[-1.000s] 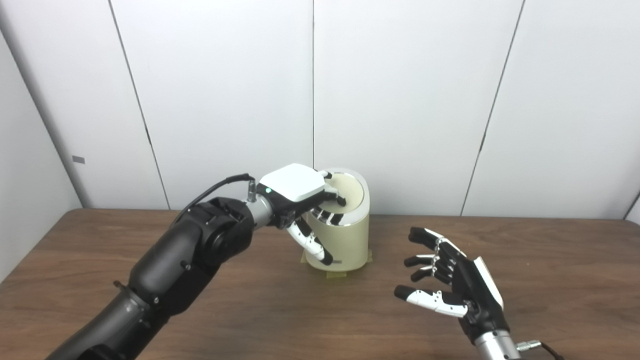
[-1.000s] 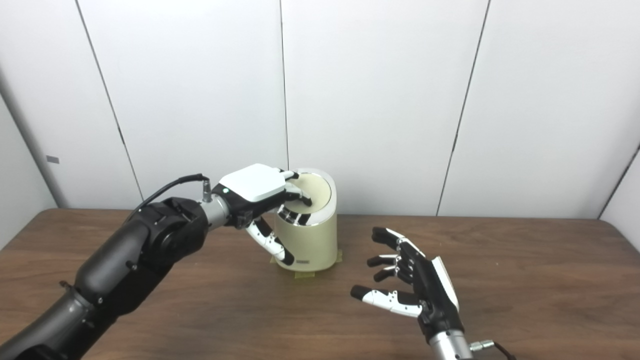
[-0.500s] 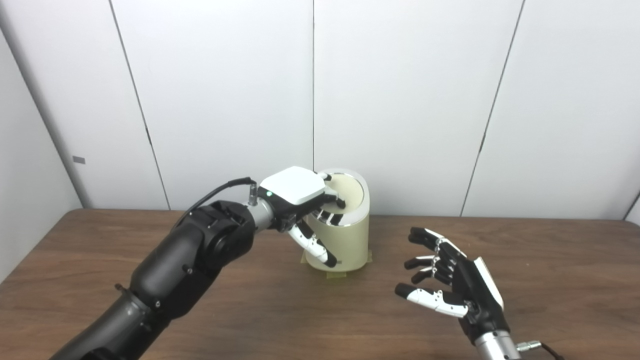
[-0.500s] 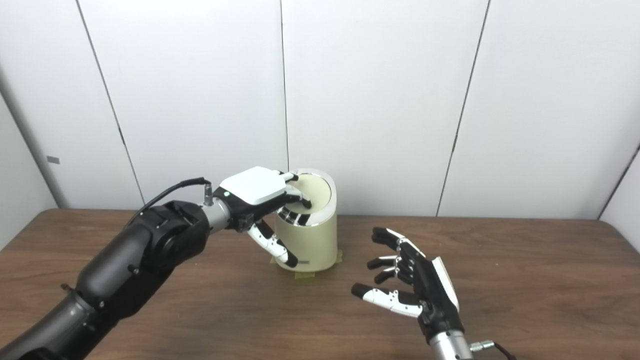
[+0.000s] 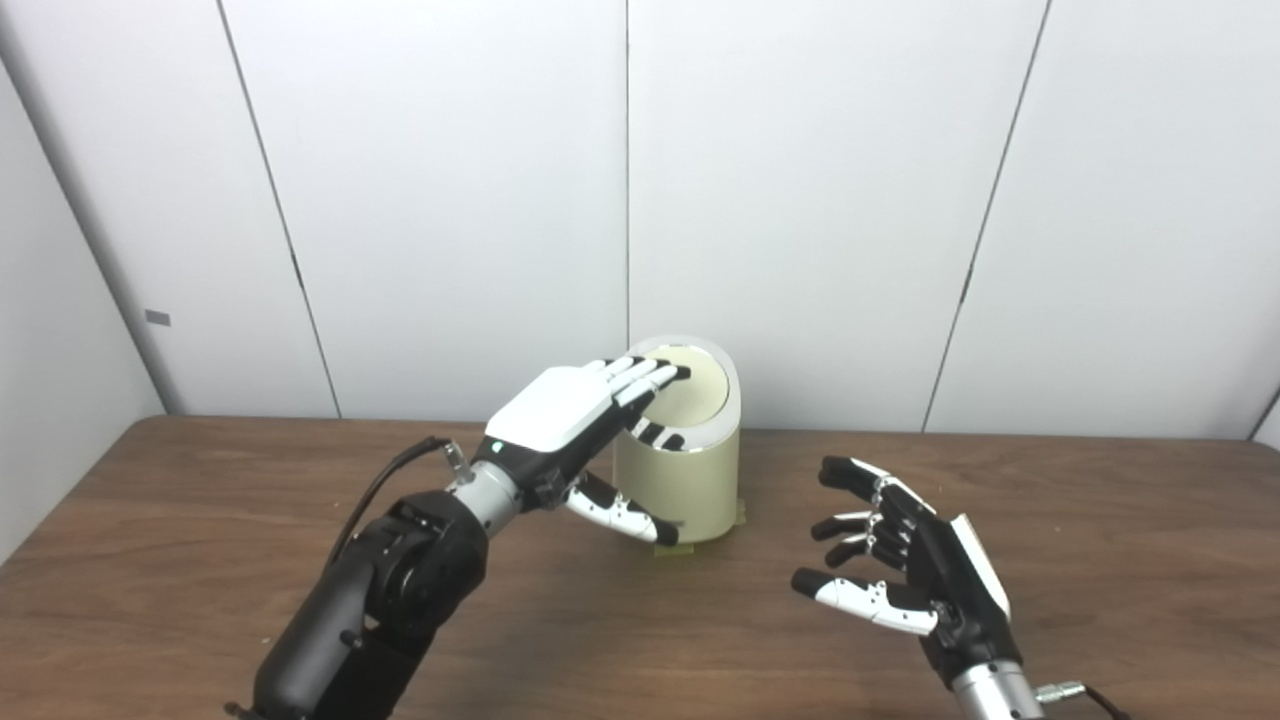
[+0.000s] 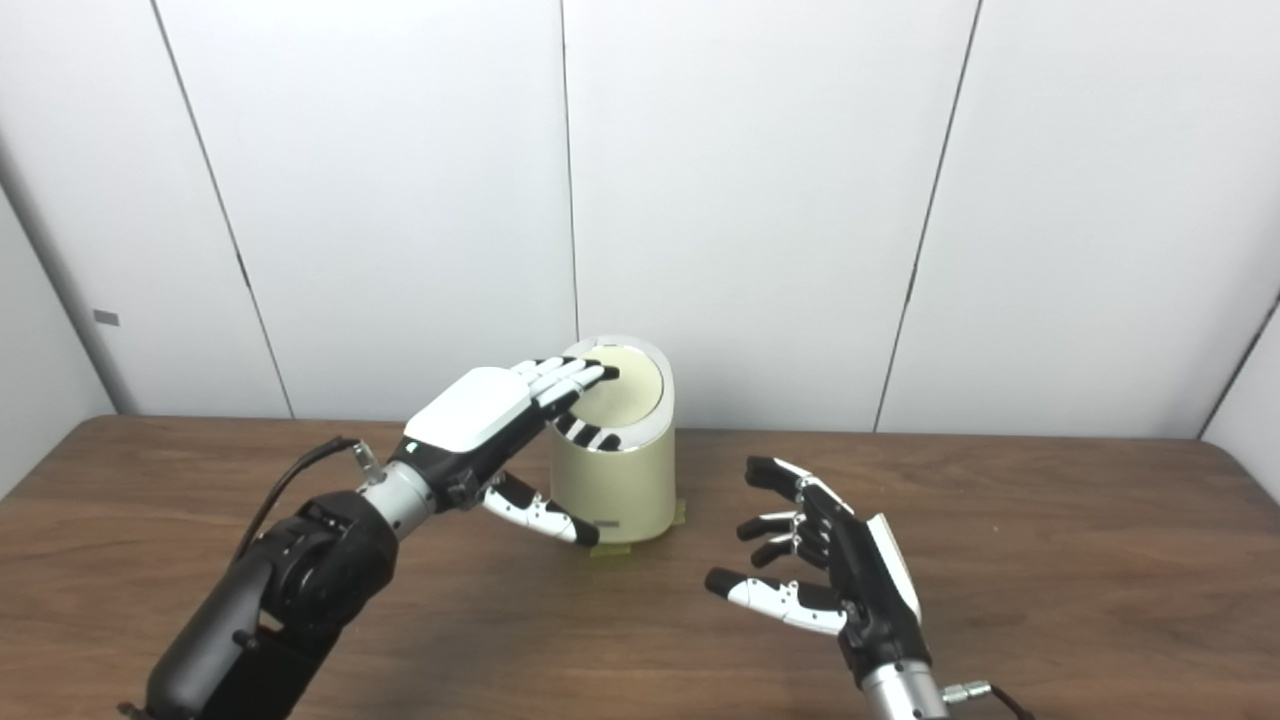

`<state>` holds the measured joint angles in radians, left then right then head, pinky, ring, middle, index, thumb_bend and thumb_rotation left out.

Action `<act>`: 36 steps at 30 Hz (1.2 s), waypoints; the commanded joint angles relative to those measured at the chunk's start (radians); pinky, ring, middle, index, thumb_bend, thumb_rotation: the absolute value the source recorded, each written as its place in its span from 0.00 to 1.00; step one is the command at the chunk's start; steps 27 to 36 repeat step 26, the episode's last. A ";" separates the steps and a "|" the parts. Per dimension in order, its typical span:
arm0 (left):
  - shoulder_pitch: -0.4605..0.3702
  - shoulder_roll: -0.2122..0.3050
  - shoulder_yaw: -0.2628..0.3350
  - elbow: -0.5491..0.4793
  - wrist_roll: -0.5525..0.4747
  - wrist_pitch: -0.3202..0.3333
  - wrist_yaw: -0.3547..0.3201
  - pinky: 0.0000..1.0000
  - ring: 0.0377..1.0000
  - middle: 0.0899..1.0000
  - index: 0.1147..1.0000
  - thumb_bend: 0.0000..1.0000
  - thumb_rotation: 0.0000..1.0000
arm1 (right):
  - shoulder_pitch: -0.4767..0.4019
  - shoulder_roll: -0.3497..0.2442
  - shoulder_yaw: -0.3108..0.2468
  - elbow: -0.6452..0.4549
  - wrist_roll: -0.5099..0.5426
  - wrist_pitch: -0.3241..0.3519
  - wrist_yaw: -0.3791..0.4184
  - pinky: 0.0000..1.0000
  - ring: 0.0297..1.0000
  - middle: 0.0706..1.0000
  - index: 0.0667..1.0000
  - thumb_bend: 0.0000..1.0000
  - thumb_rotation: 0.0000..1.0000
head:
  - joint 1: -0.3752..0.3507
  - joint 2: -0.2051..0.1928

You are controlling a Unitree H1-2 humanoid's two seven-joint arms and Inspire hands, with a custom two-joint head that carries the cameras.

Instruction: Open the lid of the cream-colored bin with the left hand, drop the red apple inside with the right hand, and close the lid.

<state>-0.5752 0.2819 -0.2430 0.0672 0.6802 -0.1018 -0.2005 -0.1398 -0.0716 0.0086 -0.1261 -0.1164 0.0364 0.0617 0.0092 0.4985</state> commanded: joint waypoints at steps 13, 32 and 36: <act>0.246 -0.140 0.240 -0.078 -0.588 0.019 0.042 0.73 0.86 0.90 0.95 0.87 0.38 | -0.032 -0.012 -0.008 -0.021 0.013 -0.027 -0.008 0.50 0.60 0.78 0.76 0.69 0.21 | -0.003 0.007; 0.389 -0.155 0.267 -0.039 -0.713 -0.048 0.036 0.66 0.79 0.83 0.86 0.85 0.44 | -0.023 -0.014 -0.010 -0.021 0.015 -0.039 -0.014 0.51 0.61 0.77 0.76 0.70 0.21 | -0.010 0.012; 0.389 -0.155 0.267 -0.039 -0.713 -0.048 0.036 0.66 0.79 0.83 0.86 0.85 0.44 | -0.023 -0.014 -0.010 -0.021 0.015 -0.039 -0.014 0.51 0.61 0.77 0.76 0.70 0.21 | -0.010 0.012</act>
